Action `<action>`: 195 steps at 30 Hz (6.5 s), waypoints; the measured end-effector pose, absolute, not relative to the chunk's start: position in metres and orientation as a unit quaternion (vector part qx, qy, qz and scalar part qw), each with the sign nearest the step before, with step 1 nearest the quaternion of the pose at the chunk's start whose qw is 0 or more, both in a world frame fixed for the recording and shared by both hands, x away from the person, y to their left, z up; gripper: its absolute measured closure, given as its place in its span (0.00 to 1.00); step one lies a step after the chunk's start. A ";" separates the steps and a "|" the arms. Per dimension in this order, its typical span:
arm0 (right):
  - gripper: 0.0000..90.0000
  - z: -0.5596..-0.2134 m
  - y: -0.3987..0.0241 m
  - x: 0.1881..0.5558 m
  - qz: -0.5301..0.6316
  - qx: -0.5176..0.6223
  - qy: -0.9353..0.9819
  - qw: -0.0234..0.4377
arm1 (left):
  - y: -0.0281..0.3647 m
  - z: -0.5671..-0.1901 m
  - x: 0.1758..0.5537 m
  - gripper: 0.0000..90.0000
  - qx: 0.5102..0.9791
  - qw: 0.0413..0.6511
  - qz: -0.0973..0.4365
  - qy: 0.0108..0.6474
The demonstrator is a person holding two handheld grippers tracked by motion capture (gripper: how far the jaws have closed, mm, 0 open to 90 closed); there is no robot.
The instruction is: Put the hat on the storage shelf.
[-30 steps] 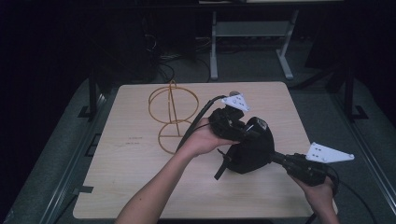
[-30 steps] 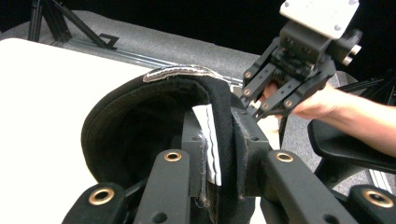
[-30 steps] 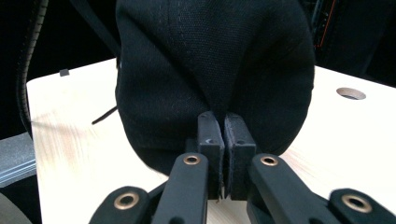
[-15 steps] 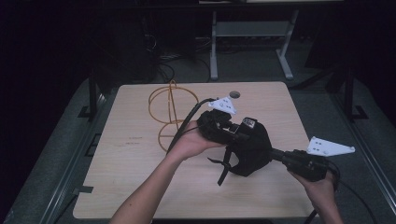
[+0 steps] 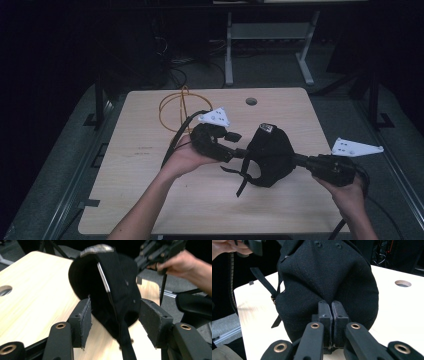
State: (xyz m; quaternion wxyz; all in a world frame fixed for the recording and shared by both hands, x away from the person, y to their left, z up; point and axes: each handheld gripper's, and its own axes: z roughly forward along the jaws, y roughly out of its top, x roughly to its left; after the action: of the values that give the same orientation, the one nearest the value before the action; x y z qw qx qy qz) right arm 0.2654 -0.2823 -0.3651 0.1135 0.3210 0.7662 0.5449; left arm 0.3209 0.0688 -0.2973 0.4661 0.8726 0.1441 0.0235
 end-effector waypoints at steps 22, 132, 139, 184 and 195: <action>0.98 -0.328 -0.280 0.279 0.534 0.322 0.772 0.127 | 0.115 -0.350 0.297 0.44 0.880 0.441 0.065 0.163; 0.98 -0.187 -0.028 0.436 0.518 0.188 0.833 0.055 | 0.146 -0.407 0.285 0.40 0.879 0.439 0.081 0.165; 0.98 -0.195 -0.010 0.441 0.509 0.188 0.839 0.048 | 0.145 -0.408 0.284 0.41 0.879 0.440 0.080 0.164; 0.46 -0.224 -0.050 0.442 0.499 0.243 0.831 0.025 | 0.153 -0.411 0.280 0.40 0.870 0.449 0.078 0.189; 0.37 -0.230 -0.071 0.437 0.504 0.252 0.826 0.012 | 0.152 -0.411 0.280 0.39 0.869 0.453 0.079 0.184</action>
State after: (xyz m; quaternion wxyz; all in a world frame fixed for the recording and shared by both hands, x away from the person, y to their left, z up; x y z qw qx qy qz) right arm 0.4372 -0.0710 -0.2301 0.0118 0.2524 0.8258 0.5042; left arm 0.2801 0.1524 -0.4109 0.4533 0.8686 0.1839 0.0791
